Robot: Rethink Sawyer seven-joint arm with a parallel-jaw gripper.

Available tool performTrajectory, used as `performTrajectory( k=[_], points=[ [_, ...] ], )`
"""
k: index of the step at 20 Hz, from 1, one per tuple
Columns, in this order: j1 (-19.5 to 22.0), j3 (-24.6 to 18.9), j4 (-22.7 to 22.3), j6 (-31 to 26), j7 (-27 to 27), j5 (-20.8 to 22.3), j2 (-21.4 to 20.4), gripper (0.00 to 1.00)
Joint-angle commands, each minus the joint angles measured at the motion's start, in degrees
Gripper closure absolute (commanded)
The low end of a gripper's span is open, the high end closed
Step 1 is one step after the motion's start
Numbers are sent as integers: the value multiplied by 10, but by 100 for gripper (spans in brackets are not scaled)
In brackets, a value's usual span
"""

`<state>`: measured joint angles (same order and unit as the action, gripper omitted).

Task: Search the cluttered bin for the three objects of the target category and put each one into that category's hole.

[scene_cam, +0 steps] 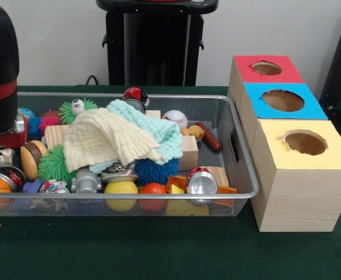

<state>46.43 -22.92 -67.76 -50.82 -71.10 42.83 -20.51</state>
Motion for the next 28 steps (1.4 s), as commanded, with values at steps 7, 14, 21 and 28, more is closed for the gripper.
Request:
performTrajectory(
  k=[7, 14, 21, 28],
  points=[
    [-47, -45, -26, -89, 172, -10, -65, 0],
    [-55, -45, -55, -100, 164, -20, -125, 0],
    [-62, -41, -89, -90, 146, -30, -158, 0],
    [-86, -14, -73, -139, 130, -17, -122, 0]
  ],
)
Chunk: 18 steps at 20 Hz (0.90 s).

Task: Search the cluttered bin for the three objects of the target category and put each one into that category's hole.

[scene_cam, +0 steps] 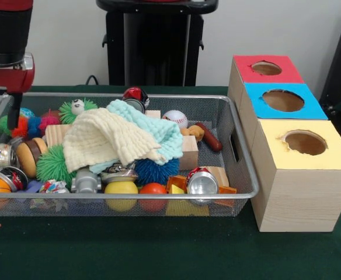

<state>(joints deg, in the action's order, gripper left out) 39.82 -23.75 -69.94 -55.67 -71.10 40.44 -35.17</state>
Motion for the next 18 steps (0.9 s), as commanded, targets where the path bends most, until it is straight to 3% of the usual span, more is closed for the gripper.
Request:
performTrajectory(
  k=[1, 9, 18],
  points=[
    [-17, -4, -50, -90, 127, 5, 31, 0],
    [-22, 8, -39, -110, 102, 6, 67, 0],
    [-47, 44, -18, -142, 96, 47, 90, 0]
  ],
)
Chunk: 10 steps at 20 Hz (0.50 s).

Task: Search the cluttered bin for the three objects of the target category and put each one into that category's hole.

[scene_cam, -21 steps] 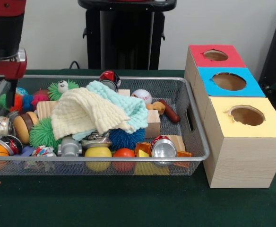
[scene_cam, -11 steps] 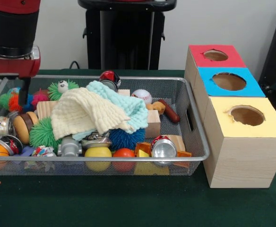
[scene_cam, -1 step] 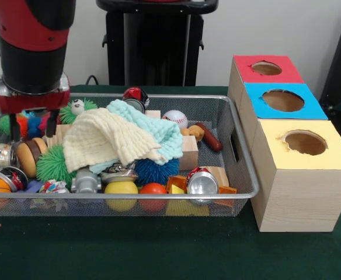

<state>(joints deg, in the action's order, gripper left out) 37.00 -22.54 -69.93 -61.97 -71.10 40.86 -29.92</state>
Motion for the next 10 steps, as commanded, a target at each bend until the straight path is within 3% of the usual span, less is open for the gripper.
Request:
performTrajectory(
  k=[1, 10],
  points=[
    [-22, 36, -17, -85, 99, 47, 37, 0],
    [-45, 74, 8, -118, 110, 95, 59, 0]
  ],
)
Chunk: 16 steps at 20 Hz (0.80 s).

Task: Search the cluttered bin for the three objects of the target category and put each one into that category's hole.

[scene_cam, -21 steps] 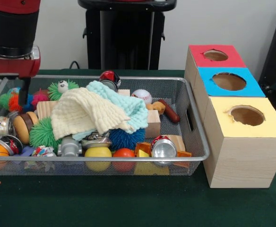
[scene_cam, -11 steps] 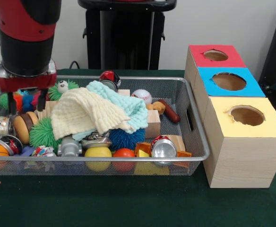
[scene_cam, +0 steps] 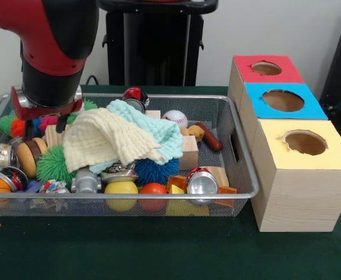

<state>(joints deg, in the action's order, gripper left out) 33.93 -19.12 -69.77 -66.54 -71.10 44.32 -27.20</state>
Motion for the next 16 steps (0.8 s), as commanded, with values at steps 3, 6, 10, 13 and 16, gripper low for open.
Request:
performTrajectory(
  k=[3, 6, 10, 13, 16],
  points=[
    [-16, 46, 12, -72, 111, 71, 38, 0],
    [-16, 53, 16, -68, 114, 80, 43, 0],
    [-12, 50, 32, -60, 116, 83, 67, 0],
    [-11, 52, 44, -51, 117, 89, 87, 0],
    [-2, 49, 48, -35, 122, 88, 102, 0]
  ],
)
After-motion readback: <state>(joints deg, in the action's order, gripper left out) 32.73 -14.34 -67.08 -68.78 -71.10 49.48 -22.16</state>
